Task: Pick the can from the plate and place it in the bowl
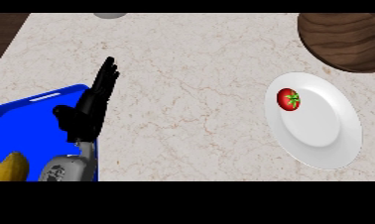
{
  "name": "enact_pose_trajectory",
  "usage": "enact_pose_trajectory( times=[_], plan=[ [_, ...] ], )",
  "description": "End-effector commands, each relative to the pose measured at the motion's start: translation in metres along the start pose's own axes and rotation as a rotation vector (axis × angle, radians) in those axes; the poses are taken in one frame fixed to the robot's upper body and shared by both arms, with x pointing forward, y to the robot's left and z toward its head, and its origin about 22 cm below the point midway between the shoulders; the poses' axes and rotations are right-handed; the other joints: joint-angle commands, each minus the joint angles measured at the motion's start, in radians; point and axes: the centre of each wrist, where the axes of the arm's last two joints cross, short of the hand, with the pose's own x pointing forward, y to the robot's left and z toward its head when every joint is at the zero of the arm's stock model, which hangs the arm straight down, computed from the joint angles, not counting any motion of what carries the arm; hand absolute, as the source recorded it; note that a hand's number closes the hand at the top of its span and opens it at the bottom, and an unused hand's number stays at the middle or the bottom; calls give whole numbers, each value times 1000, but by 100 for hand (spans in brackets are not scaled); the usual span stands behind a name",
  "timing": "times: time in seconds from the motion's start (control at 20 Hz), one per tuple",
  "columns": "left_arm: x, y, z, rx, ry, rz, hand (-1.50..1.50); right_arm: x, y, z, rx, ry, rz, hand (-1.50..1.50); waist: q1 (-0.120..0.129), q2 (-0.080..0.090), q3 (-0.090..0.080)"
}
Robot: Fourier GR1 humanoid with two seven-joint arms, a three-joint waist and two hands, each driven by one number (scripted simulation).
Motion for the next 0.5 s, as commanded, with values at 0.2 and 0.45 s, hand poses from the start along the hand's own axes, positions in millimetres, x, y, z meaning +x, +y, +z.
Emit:
enact_pose_trajectory(
  times=[0.2, 0.45],
  plan=[
    [-10, -7, -2, -39, -1, -3, 0, 4, -37, -30, -6, -62, -103, 150, 36, 10, 0],
    [4, 4, -3, -24, -15, -14, 0, 21, -50, -70, 7, 8, -75, 150, 39, 7, -1]
  ],
)
